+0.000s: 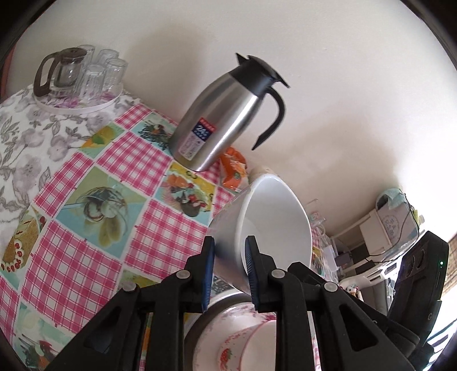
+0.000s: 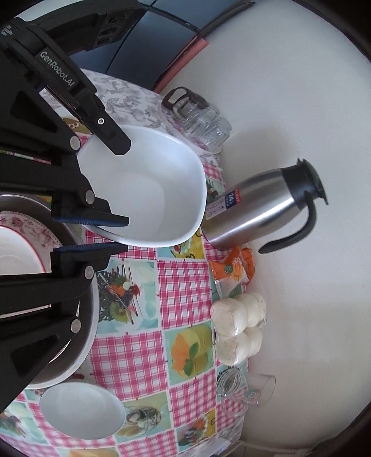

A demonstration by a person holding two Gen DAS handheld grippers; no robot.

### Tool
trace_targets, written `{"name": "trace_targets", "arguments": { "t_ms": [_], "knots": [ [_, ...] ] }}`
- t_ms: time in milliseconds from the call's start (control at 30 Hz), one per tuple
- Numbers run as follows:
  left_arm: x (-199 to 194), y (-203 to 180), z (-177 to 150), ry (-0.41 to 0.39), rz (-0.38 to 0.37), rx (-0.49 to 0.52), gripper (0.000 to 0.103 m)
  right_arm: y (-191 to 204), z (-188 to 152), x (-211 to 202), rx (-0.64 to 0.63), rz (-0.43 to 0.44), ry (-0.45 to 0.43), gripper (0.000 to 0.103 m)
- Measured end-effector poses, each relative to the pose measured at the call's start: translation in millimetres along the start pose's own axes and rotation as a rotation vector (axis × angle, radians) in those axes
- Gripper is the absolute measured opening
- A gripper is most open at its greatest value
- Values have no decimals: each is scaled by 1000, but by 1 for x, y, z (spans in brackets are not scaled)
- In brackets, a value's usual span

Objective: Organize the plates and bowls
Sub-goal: 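Lift the white bowl with the right tool over the steel tray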

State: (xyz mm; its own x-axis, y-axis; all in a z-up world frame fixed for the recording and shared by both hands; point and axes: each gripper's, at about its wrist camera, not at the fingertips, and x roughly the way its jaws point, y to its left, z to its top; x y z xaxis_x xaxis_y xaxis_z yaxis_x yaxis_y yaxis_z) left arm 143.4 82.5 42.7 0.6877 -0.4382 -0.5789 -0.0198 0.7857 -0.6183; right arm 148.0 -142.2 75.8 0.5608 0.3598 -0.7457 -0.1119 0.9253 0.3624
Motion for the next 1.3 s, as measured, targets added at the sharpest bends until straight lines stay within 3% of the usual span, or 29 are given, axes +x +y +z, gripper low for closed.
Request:
{"name": "trace_targets", "arguments": {
  "t_ms": [200,400,633,1300],
  "knots": [
    [-13,-43,-9,-24,6,117,22,-20,-7,-32,49,19,-47,12],
    [-23,-62,-19,-29,-44,139,22,-37,-16,-66,67,36,-112,12],
    [-40,-93,-38,-41,-14,250,22,-52,-30,-97,81,49,-173,12],
    [-72,-106,-69,-49,-25,307,22,-56,-70,-135,86,95,-233,13]
  ]
}}
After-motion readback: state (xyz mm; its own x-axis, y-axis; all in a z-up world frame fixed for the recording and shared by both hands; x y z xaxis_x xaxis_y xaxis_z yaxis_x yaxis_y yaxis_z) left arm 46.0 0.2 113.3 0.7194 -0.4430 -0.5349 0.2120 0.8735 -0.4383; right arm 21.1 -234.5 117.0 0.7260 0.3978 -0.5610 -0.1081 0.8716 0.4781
